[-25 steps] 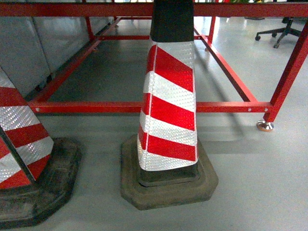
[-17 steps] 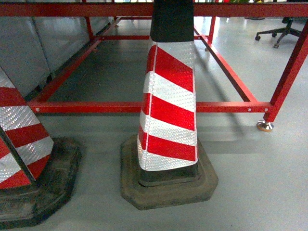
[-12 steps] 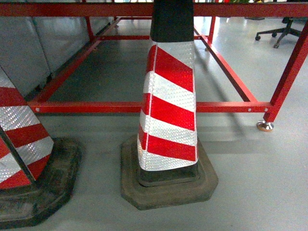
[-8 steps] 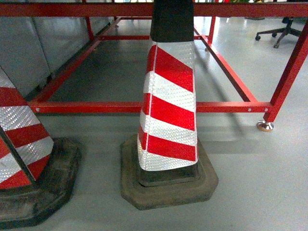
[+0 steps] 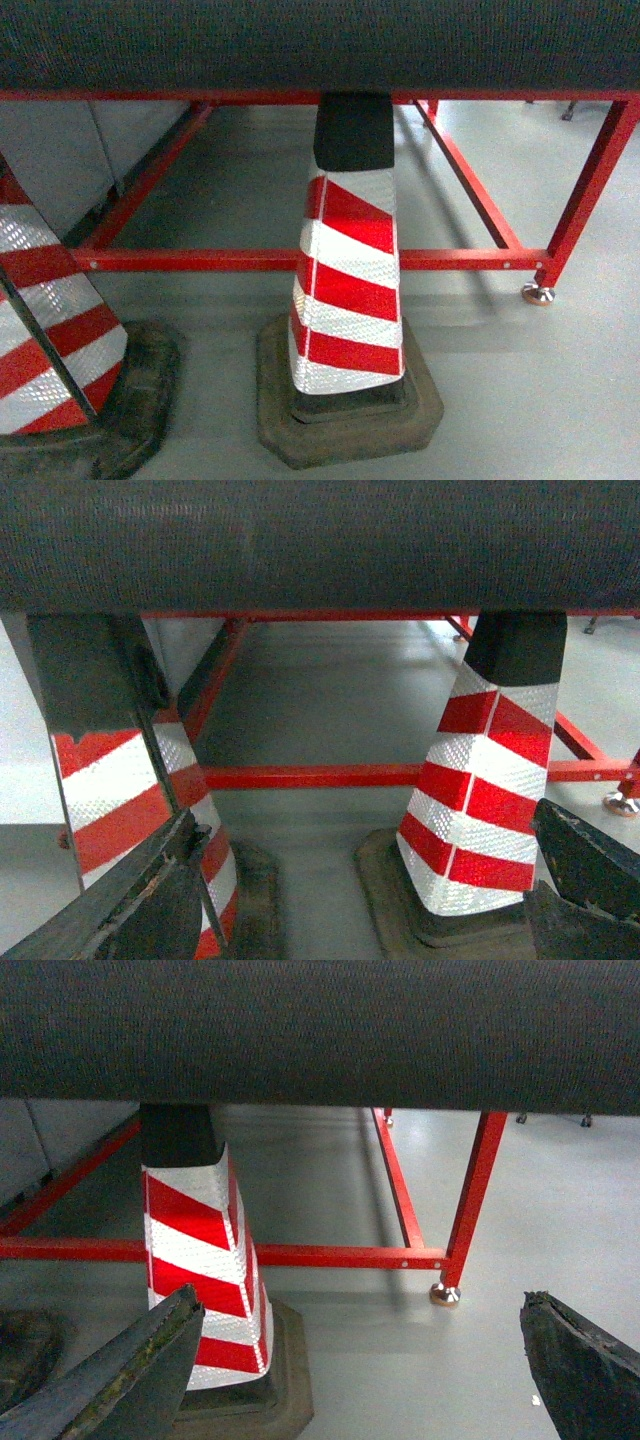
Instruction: Place box next to blue box on left shelf
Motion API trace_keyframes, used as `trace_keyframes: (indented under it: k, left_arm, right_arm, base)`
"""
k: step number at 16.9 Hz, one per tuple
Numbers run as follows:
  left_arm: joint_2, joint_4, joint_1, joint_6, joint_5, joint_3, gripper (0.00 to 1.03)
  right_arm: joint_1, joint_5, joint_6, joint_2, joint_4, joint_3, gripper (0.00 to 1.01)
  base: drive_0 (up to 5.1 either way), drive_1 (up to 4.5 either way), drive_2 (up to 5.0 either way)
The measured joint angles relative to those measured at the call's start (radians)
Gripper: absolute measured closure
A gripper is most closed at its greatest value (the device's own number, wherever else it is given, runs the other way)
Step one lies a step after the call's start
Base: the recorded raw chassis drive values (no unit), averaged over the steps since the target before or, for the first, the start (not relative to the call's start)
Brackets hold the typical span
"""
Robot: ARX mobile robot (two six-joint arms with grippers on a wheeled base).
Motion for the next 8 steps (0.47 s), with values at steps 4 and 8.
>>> trace_keyframes:
  k: [4, 8]
  left_arm:
    - [0.0, -0.001, 0.0, 0.006, 0.001, 0.0, 0.05]
    - [0.0, 0.0, 0.0, 0.006, 0.0, 0.0, 0.05]
  right_arm:
    - [0.0, 0.001, 0.0, 0.0, -0.001, 0.0, 0.03]
    - [0.0, -0.001, 0.0, 0.0, -0.002, 0.0, 0.03]
  base:
    - [0.0, 0.0, 0.0]
    - [0.0, 0.0, 0.0]
